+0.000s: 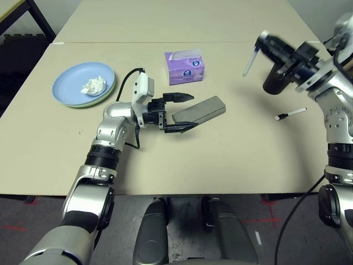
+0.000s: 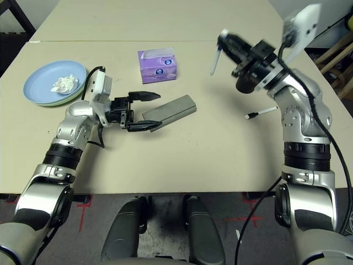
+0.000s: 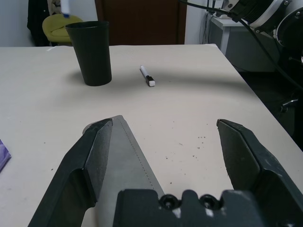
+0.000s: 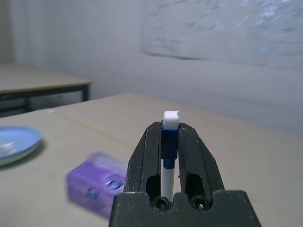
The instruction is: Organize and tidy the items on the table.
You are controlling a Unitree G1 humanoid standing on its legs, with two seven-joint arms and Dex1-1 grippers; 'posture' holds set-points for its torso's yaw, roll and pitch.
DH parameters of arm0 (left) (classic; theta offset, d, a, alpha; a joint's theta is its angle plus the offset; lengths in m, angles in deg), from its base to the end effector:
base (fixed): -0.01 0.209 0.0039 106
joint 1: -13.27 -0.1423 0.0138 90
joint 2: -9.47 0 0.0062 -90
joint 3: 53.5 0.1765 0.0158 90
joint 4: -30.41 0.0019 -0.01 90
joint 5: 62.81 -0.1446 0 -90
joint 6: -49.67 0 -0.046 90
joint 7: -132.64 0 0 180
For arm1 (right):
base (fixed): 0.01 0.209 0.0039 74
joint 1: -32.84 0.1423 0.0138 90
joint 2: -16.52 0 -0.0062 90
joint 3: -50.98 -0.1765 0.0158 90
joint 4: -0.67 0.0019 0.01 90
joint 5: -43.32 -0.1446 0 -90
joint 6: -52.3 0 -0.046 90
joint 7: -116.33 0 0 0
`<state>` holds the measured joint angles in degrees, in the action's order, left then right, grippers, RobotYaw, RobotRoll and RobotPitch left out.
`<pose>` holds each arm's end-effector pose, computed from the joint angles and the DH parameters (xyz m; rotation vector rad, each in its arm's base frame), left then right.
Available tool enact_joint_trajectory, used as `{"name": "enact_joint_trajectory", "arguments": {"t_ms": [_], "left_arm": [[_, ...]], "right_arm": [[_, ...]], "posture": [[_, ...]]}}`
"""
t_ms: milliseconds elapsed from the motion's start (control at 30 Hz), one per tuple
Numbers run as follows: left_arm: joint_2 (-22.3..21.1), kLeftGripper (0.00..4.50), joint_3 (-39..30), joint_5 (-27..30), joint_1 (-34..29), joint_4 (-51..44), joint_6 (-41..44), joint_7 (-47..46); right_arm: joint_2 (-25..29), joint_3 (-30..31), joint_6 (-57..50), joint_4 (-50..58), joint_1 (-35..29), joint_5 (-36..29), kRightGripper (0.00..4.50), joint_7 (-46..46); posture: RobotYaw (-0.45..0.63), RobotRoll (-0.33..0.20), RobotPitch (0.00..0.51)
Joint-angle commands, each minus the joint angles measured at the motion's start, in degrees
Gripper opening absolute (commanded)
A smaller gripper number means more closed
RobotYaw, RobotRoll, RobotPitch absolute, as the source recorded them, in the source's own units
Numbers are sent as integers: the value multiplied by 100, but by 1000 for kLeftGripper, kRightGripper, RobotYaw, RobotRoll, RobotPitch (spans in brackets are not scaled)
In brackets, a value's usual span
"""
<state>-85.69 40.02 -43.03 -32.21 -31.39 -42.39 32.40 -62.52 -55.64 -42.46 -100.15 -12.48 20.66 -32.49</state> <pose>0.3331 0.1798 0.1788 0.2500 -0.2270 -1.4639 0.2972 -0.2448 0.2545 -0.0855 -0.6148 0.4035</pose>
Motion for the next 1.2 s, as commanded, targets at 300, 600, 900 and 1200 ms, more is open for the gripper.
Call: {"name": "enact_joint_trajectory", "arguments": {"t_ms": [300, 600, 900, 1200], "left_arm": [[-61, 4500, 83, -87, -39, 2, -3, 45], [-105, 4500, 80, -77, -89, -70, 51, 34], [-135, 4500, 83, -62, -125, -123, 89, 40], [-121, 4500, 93, -71, -91, -82, 80, 37]], "right_arm": [[-193, -338, 769, -676, 83, 874, 324, -2070], [-306, -380, -51, -674, -144, 785, 324, -2663], [-356, -303, -522, -393, -299, 745, 324, -2637], [-337, -249, -367, -283, -283, 749, 3245, -2413]], "posture": [[69, 0, 201], [75, 0, 204], [74, 0, 206], [72, 0, 206]]}}
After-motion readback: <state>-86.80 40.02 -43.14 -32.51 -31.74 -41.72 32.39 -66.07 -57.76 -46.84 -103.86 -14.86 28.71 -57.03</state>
